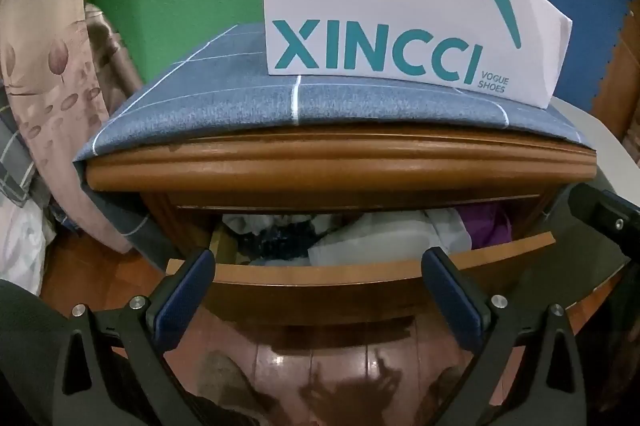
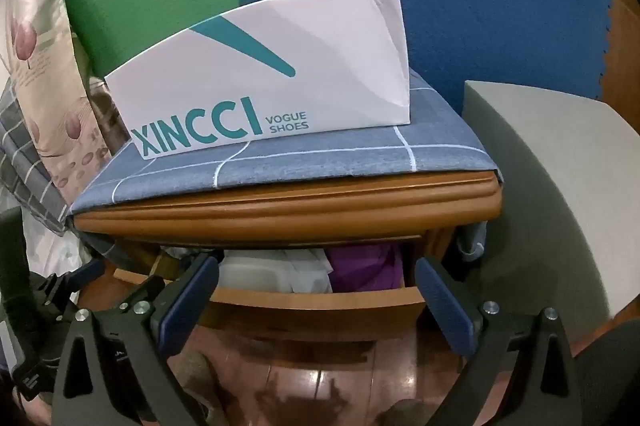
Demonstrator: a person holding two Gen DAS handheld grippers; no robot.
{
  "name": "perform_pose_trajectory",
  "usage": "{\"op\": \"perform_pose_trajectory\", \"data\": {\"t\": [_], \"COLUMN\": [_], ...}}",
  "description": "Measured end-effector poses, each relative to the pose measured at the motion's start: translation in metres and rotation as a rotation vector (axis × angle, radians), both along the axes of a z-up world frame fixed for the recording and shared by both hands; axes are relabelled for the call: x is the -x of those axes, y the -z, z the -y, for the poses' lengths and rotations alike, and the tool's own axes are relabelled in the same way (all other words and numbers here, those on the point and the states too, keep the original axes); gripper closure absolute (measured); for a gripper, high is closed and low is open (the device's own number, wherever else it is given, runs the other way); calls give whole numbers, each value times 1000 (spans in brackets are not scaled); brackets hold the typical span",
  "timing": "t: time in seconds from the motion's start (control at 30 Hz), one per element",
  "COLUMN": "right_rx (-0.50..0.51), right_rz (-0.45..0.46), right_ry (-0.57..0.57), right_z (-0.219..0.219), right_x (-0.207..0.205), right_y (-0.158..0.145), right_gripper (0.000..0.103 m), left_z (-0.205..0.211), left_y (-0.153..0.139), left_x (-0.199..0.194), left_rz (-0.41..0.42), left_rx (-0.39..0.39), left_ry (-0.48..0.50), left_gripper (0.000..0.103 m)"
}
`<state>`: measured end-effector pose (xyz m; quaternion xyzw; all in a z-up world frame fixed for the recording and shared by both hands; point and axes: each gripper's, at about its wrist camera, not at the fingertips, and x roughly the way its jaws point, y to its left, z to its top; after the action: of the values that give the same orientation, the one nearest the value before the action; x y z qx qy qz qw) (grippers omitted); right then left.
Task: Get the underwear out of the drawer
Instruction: 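Lower the left tool toward the open drawer while the right tool waits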
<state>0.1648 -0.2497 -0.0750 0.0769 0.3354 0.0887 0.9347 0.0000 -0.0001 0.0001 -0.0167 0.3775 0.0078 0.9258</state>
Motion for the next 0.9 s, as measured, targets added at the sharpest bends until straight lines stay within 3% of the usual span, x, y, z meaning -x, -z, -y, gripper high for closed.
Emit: {"op": "perform_pose_trajectory", "data": {"t": [0.2,0.67,0.9], "right_rx": [-2,5,102], "right_rz": [-4,11,140], "right_ry": [4,3,-24], "right_z": [5,8,26], "right_x": [-2,-1,-2], "right_y": [0,-6,-45], "right_gripper": [2,2,2], "left_z": [1,9,3], "left_y": [3,13,17], "left_x": [3,-5,-9], "left_rz": [19,-40,-92], "left_rx": [6,15,53], "left_ry": [5,4,-28], "left_gripper": [1,1,1]}}
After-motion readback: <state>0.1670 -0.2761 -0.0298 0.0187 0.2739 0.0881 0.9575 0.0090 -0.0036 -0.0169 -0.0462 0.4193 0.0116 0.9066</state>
